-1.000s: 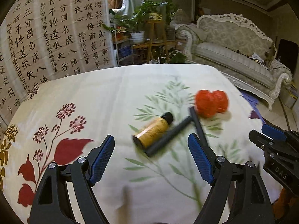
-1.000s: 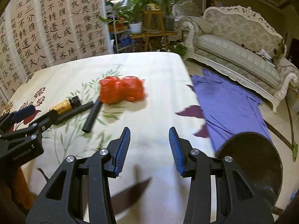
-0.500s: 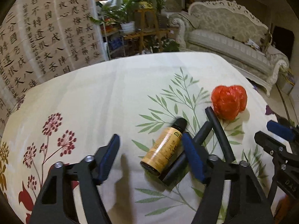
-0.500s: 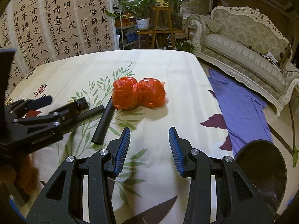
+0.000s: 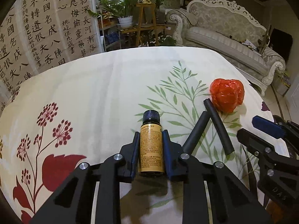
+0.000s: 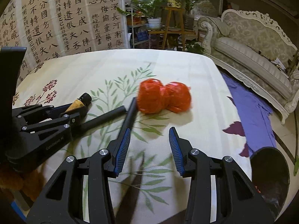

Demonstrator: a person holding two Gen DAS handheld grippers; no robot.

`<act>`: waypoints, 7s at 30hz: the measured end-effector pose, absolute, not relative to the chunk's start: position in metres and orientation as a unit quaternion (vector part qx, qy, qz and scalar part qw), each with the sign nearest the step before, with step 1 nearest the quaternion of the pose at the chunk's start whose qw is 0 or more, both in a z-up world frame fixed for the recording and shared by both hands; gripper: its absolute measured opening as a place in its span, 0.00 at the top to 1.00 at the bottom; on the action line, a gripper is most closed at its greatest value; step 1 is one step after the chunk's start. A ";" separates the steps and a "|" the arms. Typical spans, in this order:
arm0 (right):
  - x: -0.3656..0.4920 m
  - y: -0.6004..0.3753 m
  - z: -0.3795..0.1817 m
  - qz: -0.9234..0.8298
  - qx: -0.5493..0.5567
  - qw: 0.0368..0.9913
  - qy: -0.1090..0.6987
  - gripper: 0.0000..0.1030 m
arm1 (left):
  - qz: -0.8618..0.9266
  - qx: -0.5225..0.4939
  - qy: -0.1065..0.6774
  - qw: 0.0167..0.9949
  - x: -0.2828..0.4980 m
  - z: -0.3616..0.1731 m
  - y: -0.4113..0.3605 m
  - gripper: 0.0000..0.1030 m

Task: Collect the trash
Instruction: 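Grasp the amber bottle with the left gripper while the right grasps a black foam tube, then carry the bottle and tube over the black bin and open both grippers, then move both tools back over the bed, then grasp the second black foam tube with the left gripper, then grasp the red plastic bag bundle with the right gripper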

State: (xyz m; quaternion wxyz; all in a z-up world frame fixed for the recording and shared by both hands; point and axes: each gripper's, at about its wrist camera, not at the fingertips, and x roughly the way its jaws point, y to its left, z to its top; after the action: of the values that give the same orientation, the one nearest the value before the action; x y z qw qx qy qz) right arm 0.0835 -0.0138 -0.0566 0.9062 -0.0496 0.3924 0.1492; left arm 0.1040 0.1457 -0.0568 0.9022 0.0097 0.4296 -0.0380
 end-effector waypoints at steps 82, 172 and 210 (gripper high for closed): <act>-0.029 -0.261 -0.046 -0.073 0.046 0.935 0.345 0.87 | -0.201 0.043 0.362 0.909 0.018 -0.023 -0.087 0.76; 0.061 -0.120 -0.053 0.070 -0.001 0.925 0.375 0.37 | 0.033 0.022 0.420 0.907 0.091 -0.055 0.079 0.29; 0.149 -0.022 -0.060 0.135 -0.020 0.906 0.402 0.21 | 0.013 -0.002 0.427 0.904 0.135 -0.058 0.129 0.86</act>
State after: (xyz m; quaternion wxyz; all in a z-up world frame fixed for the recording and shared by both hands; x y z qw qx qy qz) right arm 0.1493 -0.0218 -0.0604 0.9056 -0.0200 0.4016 0.1348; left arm 0.1350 0.1287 -0.0580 0.9042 -0.0024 0.4268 0.0127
